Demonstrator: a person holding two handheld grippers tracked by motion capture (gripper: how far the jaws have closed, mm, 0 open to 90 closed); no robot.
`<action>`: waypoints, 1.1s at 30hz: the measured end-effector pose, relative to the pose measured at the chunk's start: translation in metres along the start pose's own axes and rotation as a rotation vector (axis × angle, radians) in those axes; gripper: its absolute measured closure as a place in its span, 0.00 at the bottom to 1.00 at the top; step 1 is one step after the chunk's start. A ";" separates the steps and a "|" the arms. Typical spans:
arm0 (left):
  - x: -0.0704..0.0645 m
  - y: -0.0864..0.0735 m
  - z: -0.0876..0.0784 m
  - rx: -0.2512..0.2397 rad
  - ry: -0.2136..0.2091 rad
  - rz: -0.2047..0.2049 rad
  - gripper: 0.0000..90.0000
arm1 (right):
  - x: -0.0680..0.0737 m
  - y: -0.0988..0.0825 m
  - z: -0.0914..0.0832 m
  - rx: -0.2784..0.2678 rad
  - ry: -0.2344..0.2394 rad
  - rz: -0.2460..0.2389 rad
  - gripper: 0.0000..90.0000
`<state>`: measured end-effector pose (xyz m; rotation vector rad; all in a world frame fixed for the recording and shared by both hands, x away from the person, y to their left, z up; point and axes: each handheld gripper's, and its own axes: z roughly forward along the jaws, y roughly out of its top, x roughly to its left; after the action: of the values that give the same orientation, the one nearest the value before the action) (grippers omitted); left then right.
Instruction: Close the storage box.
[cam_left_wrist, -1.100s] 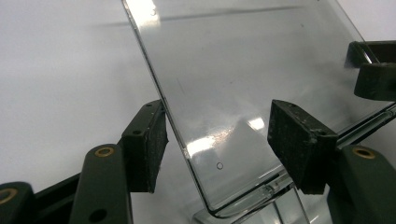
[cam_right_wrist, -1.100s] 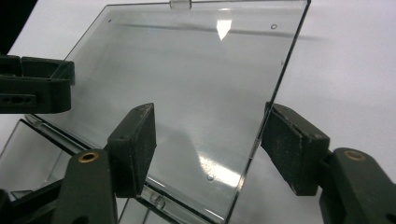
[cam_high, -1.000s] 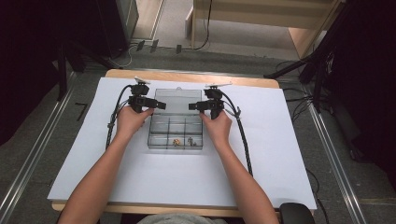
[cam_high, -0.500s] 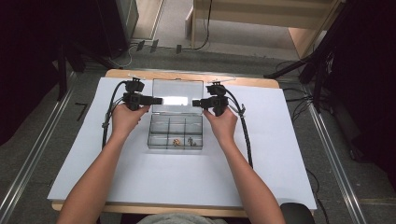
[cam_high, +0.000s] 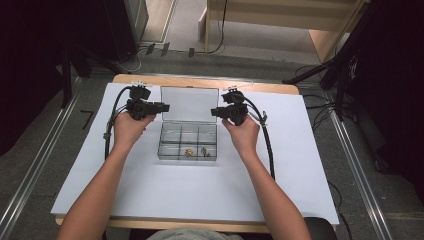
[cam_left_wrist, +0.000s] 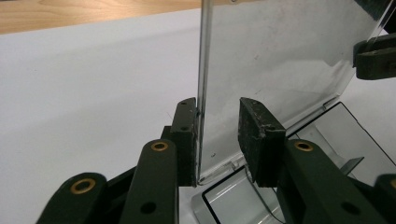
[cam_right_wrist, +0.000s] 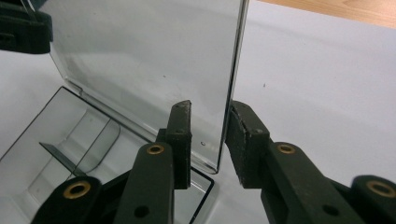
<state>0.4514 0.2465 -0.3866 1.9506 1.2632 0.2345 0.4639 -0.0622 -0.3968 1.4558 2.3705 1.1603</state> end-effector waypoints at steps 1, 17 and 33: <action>0.000 -0.001 -0.001 -0.005 -0.005 -0.001 0.77 | 0.001 -0.001 -0.001 0.001 -0.001 -0.006 0.81; -0.007 -0.009 -0.014 0.024 -0.041 0.045 0.71 | 0.008 -0.013 -0.017 0.003 0.026 -0.047 0.82; -0.024 0.000 -0.039 0.012 -0.044 0.086 0.64 | 0.019 -0.004 -0.039 0.011 0.049 -0.064 0.77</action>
<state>0.4186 0.2460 -0.3541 2.0115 1.1562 0.2262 0.4327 -0.0692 -0.3668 1.3598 2.4402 1.1822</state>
